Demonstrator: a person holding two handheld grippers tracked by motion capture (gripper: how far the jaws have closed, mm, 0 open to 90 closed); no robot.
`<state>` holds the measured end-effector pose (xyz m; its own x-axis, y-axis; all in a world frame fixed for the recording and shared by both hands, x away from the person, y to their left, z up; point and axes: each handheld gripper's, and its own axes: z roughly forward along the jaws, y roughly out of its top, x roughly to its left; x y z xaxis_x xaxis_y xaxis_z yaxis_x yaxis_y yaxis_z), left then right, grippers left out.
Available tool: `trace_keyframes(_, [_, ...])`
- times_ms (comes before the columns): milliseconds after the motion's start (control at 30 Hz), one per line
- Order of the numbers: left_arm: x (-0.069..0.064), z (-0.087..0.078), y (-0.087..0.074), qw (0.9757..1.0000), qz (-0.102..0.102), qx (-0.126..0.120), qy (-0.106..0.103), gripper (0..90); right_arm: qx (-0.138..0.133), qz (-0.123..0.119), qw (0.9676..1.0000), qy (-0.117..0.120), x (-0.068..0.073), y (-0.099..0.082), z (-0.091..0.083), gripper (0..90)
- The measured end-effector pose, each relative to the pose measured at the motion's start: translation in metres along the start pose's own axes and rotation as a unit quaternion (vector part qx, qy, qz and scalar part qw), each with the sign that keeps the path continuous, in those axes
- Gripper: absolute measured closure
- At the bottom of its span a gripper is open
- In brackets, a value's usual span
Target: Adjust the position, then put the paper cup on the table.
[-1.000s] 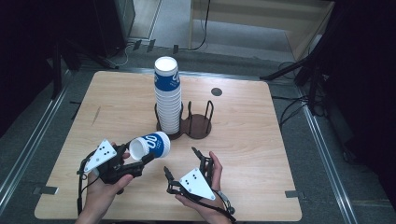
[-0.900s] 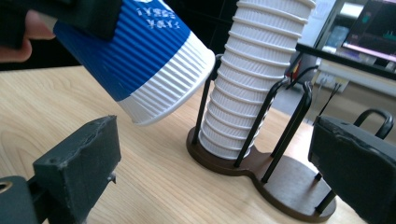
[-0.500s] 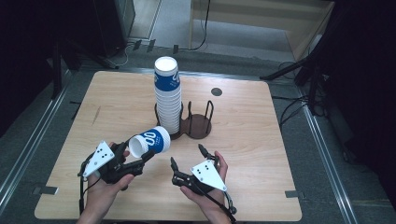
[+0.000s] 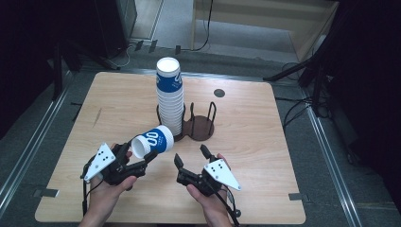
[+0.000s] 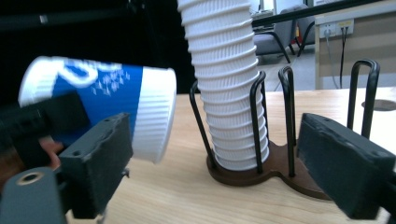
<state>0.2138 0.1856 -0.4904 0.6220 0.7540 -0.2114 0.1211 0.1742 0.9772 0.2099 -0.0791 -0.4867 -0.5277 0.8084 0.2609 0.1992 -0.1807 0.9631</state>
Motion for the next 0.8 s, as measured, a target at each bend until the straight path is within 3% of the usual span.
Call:
trace_keyframes(167, [-0.001,-0.001,-0.001,0.9999,-0.003,-0.010,-0.003,27.0,0.027,0.045,0.9986,0.007,0.001,0.006,0.001,14.0])
trace_keyframes(233, [-0.001,-0.001,-0.001,0.9999,-0.004,-0.014,-0.003,27.0,0.040,0.082,0.9957,0.016,0.003,0.009,0.001,12.1])
trace_keyframes(267, [-0.001,-0.001,0.000,0.9999,-0.003,-0.017,-0.002,27.0,0.043,0.087,0.9951,0.014,0.004,0.010,0.001,9.8])
trace_keyframes(333, [-0.001,-0.001,-0.001,0.9998,-0.001,-0.019,-0.001,27.1,0.052,0.113,0.9921,0.012,0.006,0.012,0.003,0.6])
trace_keyframes(533, [-0.002,0.001,-0.003,0.9997,0.007,-0.023,-0.009,27.0,0.062,0.165,0.9843,-0.006,0.015,0.012,0.009,0.0])
trace_keyframes(667, [-0.003,0.004,-0.004,0.9996,0.008,-0.025,-0.012,27.0,0.059,0.207,0.9763,-0.019,0.019,0.008,0.014,0.0])
trace_keyframes(800, [-0.004,0.006,-0.008,0.9996,0.010,-0.024,-0.011,27.0,0.054,0.257,0.9646,-0.019,0.020,0.005,0.017,0.0])
